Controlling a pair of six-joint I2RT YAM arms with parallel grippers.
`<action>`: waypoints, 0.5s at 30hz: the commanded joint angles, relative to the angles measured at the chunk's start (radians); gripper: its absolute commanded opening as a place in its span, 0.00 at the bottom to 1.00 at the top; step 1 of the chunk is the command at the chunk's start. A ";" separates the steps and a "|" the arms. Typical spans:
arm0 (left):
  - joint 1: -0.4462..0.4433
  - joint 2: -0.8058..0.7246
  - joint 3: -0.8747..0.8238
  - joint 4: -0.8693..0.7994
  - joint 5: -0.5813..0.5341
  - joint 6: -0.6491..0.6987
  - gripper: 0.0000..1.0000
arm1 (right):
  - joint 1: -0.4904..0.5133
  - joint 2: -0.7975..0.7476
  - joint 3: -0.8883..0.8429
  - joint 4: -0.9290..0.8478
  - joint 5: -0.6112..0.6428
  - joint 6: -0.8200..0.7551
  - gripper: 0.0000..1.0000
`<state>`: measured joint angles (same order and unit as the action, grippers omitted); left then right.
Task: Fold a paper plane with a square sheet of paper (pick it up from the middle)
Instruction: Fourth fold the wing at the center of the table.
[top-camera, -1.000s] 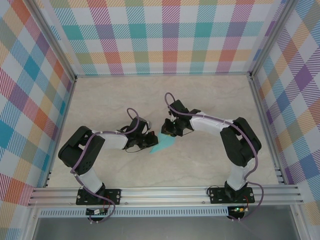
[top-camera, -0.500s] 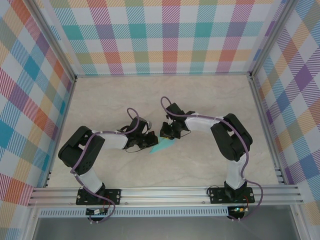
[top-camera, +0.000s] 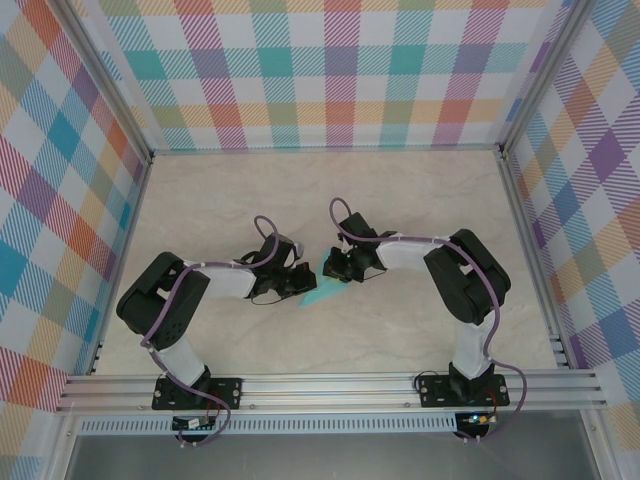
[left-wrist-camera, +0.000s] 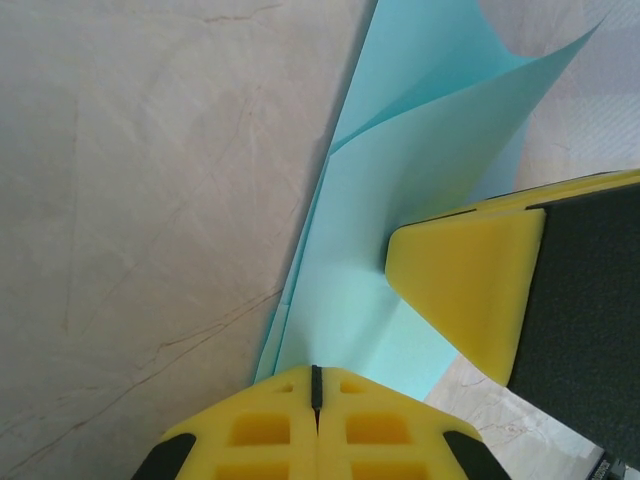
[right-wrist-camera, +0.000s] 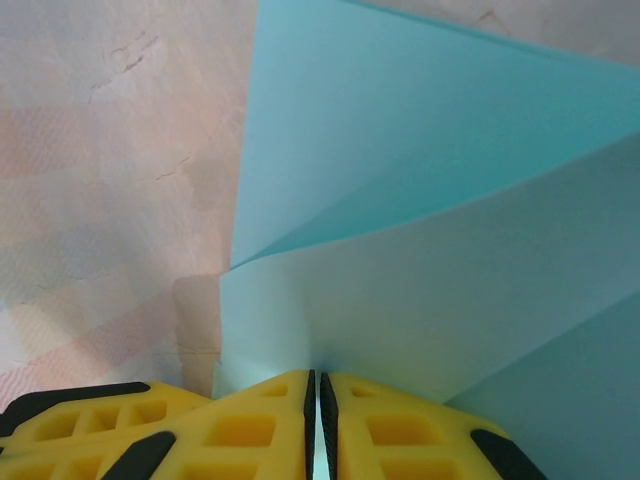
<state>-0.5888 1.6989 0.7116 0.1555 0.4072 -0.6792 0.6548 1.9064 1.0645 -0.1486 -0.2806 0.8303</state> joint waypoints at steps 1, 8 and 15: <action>-0.009 -0.033 0.006 -0.110 0.030 0.028 0.03 | -0.011 0.019 -0.035 -0.069 0.052 0.019 0.14; -0.011 -0.119 0.044 -0.035 0.046 -0.006 0.09 | -0.011 0.031 -0.034 -0.092 0.055 0.021 0.14; -0.023 -0.081 0.040 -0.029 0.030 -0.020 0.09 | -0.012 0.034 -0.037 -0.089 0.052 0.024 0.13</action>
<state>-0.5957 1.5982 0.7414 0.1131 0.4282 -0.6876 0.6540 1.9064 1.0634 -0.1482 -0.2817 0.8490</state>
